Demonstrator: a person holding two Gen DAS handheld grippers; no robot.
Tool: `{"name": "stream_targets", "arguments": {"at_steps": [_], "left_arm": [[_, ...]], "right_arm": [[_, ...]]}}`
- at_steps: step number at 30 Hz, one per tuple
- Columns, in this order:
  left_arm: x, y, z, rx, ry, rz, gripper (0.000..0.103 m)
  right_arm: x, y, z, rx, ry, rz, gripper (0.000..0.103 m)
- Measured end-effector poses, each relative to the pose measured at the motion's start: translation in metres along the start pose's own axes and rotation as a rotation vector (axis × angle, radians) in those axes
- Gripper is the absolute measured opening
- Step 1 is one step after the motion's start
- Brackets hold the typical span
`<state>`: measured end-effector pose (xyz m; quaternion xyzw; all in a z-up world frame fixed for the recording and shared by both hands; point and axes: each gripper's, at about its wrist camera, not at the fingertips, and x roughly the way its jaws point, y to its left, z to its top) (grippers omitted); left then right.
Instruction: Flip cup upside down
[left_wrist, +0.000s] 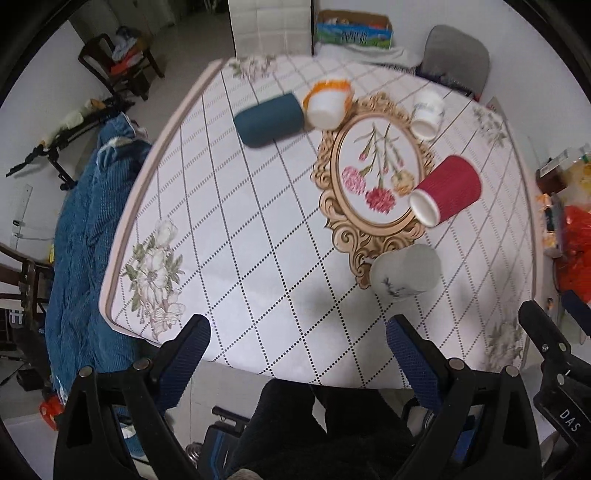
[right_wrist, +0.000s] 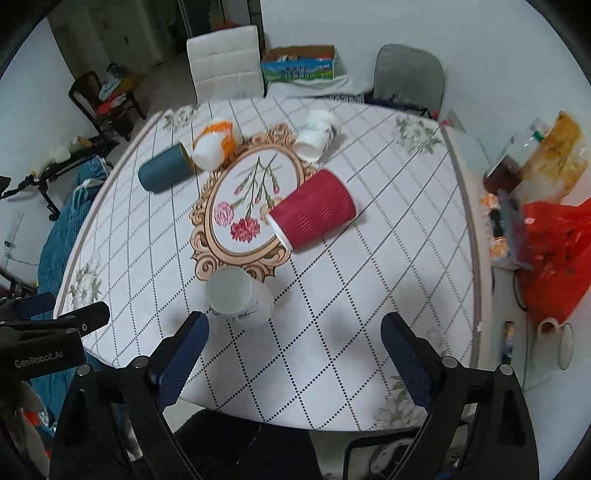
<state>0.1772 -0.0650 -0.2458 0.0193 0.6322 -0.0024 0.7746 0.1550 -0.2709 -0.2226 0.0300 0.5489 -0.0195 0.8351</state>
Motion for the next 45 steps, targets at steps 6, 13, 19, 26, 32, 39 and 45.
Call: {"name": "stream_targets", "arguments": {"at_steps": [6, 13, 19, 26, 32, 39, 45], "left_arm": [[-0.047, 0.005, -0.013, 0.03, -0.103, -0.002, 0.098], [-0.102, 0.019, -0.041, 0.086, -0.215, -0.031, 0.098], [-0.135, 0.037, -0.071, 0.107, -0.268, -0.062, 0.098], [-0.173, 0.046, -0.102, 0.133, -0.326, -0.084, 0.098], [-0.2, 0.048, -0.118, 0.119, -0.381, -0.085, 0.098], [-0.21, 0.045, -0.127, 0.091, -0.4, -0.091, 0.098], [-0.213, 0.037, -0.133, 0.092, -0.407, -0.081, 0.098]], "right_arm": [[-0.062, 0.006, -0.008, 0.02, -0.091, -0.017, 0.096], [-0.133, 0.015, -0.037, 0.089, -0.169, -0.04, 0.099], [-0.189, 0.033, -0.072, 0.117, -0.235, -0.066, 0.1], [-0.239, 0.054, -0.108, 0.114, -0.288, -0.074, 0.1], [-0.272, 0.058, -0.121, 0.115, -0.335, -0.063, 0.1], [-0.292, 0.05, -0.123, 0.108, -0.355, -0.051, 0.1], [-0.296, 0.043, -0.123, 0.087, -0.351, -0.056, 0.1]]}}
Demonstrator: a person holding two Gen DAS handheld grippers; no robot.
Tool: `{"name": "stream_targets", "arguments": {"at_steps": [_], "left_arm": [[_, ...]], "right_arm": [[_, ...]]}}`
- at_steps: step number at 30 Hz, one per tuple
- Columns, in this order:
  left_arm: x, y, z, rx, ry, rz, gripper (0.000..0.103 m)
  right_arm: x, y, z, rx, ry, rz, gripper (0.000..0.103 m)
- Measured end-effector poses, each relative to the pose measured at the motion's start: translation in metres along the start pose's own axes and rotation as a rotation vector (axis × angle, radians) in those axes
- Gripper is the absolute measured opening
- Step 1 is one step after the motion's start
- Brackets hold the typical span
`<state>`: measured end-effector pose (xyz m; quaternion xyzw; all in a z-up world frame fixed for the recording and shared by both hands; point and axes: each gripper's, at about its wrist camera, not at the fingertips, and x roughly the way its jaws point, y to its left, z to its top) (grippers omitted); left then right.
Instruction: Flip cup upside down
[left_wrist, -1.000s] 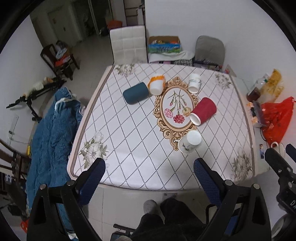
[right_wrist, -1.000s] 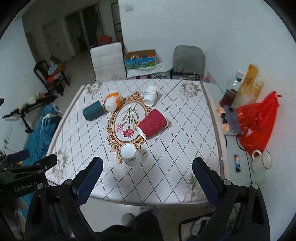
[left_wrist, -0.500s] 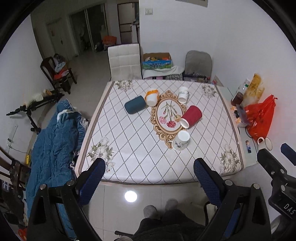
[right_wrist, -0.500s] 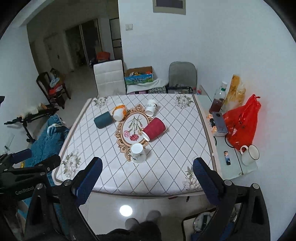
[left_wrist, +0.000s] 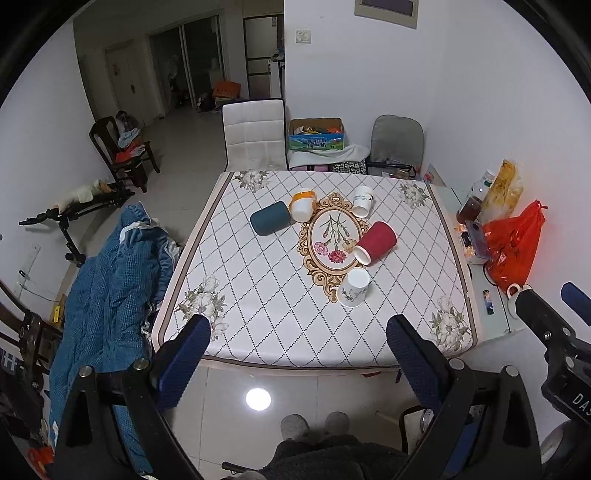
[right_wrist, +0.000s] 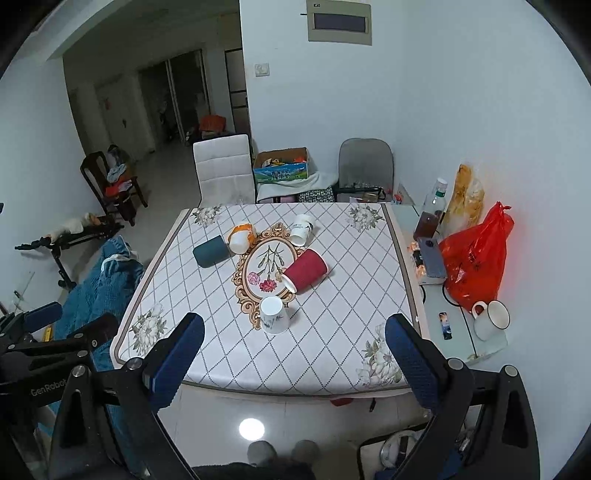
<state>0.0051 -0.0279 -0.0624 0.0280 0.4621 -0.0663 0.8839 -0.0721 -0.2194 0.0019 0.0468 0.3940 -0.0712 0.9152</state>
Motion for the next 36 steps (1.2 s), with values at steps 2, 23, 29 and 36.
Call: {"name": "stream_targets", "arguments": {"at_steps": [2, 23, 29, 36], "left_arm": [[-0.002, -0.001, -0.001, -0.001, -0.003, 0.003, 0.098], [-0.02, -0.006, 0.004, -0.004, -0.066, 0.066, 0.098], [-0.023, -0.006, 0.003, -0.015, -0.076, 0.062, 0.102], [-0.026, -0.005, 0.003, -0.029, -0.079, 0.064, 0.102]], "right_arm": [[-0.001, -0.003, 0.001, -0.002, 0.001, 0.001, 0.1], [0.0, -0.009, 0.009, -0.013, -0.012, -0.005, 0.101], [0.001, -0.01, 0.01, -0.013, -0.009, 0.001, 0.101], [0.001, -0.01, 0.008, -0.012, -0.006, 0.01, 0.101]]}}
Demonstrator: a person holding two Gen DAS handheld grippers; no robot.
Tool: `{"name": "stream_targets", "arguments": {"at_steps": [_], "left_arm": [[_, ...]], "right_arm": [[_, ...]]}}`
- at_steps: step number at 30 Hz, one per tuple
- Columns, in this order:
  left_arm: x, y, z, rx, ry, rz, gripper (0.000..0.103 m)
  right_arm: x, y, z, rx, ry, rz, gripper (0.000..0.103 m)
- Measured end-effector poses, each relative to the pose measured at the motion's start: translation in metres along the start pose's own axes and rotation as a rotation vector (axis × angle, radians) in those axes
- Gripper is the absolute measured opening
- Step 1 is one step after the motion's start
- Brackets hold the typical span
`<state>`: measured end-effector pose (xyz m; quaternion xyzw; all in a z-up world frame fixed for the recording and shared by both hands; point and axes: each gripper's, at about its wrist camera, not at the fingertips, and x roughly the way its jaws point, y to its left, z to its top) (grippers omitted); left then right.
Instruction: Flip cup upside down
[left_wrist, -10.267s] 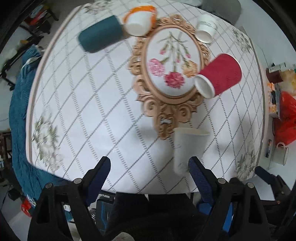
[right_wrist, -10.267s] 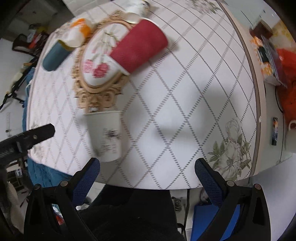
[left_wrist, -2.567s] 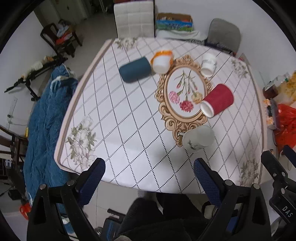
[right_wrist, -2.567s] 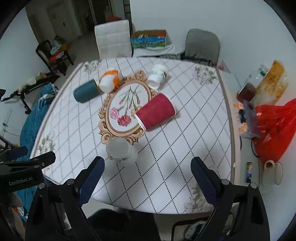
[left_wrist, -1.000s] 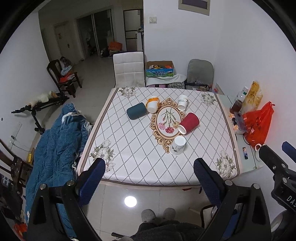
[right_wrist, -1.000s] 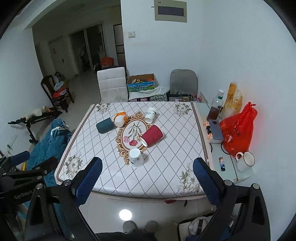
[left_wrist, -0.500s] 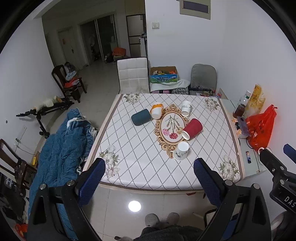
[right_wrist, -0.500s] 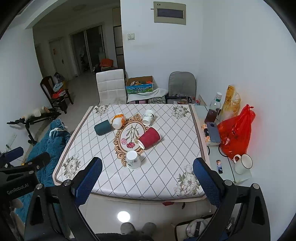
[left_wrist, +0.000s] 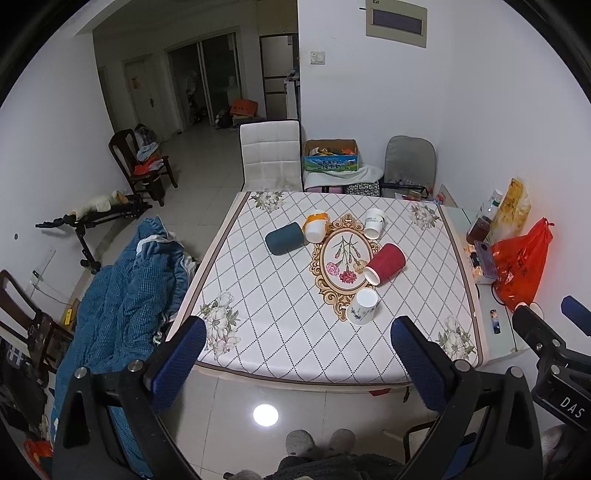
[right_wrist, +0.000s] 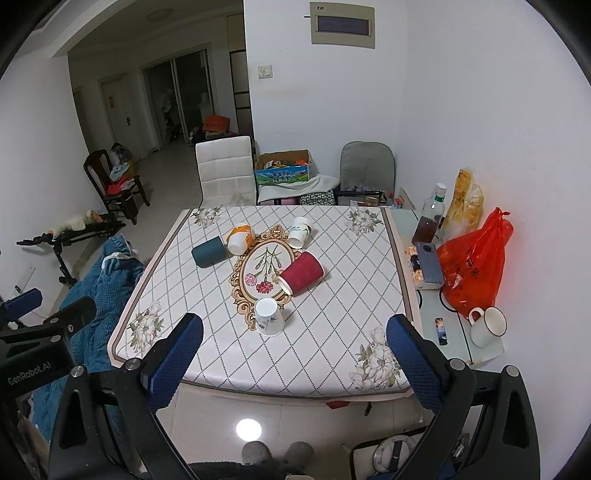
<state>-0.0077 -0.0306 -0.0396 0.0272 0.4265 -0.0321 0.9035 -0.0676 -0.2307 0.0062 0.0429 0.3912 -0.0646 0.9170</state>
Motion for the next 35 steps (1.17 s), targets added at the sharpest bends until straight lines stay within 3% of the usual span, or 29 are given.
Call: {"name": "stream_targets", "arguments": {"at_steps": [35], "left_arm": [[-0.001, -0.012, -0.014, 0.007, 0.035, -0.006, 0.102]], "right_arm": [[0.001, -0.012, -0.02, -0.007, 0.027, 0.021, 0.102]]}}
